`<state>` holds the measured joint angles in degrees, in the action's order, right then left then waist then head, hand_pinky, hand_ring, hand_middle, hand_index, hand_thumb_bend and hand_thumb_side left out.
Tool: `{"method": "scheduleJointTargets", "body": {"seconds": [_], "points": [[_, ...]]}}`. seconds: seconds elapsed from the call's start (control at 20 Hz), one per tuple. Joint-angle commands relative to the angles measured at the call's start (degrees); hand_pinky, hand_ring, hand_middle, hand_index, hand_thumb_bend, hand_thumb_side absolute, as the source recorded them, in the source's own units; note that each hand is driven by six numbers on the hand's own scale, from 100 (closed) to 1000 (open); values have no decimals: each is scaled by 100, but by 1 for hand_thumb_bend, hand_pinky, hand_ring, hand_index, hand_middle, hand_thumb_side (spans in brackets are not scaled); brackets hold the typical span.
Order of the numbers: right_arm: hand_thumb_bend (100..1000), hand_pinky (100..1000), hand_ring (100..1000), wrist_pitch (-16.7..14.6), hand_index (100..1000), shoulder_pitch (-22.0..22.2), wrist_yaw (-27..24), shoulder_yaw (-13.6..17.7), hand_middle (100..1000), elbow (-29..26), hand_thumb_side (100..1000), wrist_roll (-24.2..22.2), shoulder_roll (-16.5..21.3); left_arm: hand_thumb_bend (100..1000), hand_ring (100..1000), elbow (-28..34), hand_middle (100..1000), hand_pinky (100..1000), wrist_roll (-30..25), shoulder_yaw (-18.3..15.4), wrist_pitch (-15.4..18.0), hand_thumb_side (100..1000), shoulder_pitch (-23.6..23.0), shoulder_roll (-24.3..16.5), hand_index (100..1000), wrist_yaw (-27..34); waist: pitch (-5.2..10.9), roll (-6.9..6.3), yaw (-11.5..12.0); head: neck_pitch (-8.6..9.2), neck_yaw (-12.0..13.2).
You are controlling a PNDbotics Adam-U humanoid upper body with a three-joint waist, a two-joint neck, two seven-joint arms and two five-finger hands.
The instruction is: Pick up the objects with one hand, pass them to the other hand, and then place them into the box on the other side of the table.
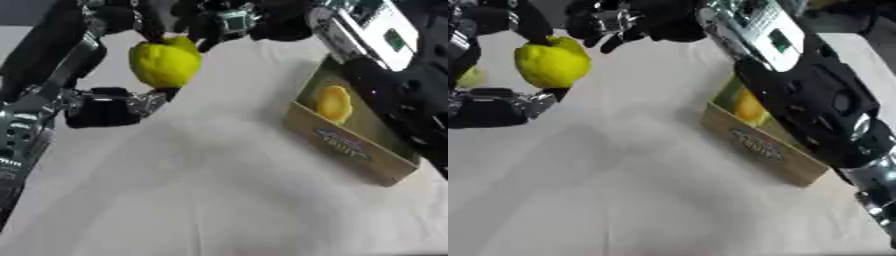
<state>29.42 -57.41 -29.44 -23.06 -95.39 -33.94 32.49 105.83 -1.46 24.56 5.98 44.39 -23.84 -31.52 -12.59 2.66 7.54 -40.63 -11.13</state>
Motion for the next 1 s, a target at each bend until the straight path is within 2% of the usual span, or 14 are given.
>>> {"method": "scheduleJointTargets", "body": {"seconds": [0.05, 0.65, 1.0], "points": [[474, 872, 847, 42, 875, -84, -84, 14, 816, -122, 386, -127, 94, 316, 570, 22, 557, 642, 38, -64, 17, 100, 73, -122, 541, 52, 183, 60, -2, 75, -13], [451, 882, 869, 91, 893, -149, 305, -187, 832, 30, 420, -552, -43, 325, 574, 60, 559, 646, -11, -61, 159, 100, 106, -88, 541, -67, 172, 65, 13, 40, -42], [448, 869, 846, 128, 889, -144, 256, -233, 825, 42, 420, -728, -126, 326, 573, -71, 558, 646, -60, -17, 195, 100, 121, -43, 542, -88, 160, 64, 17, 39, -47]]}}
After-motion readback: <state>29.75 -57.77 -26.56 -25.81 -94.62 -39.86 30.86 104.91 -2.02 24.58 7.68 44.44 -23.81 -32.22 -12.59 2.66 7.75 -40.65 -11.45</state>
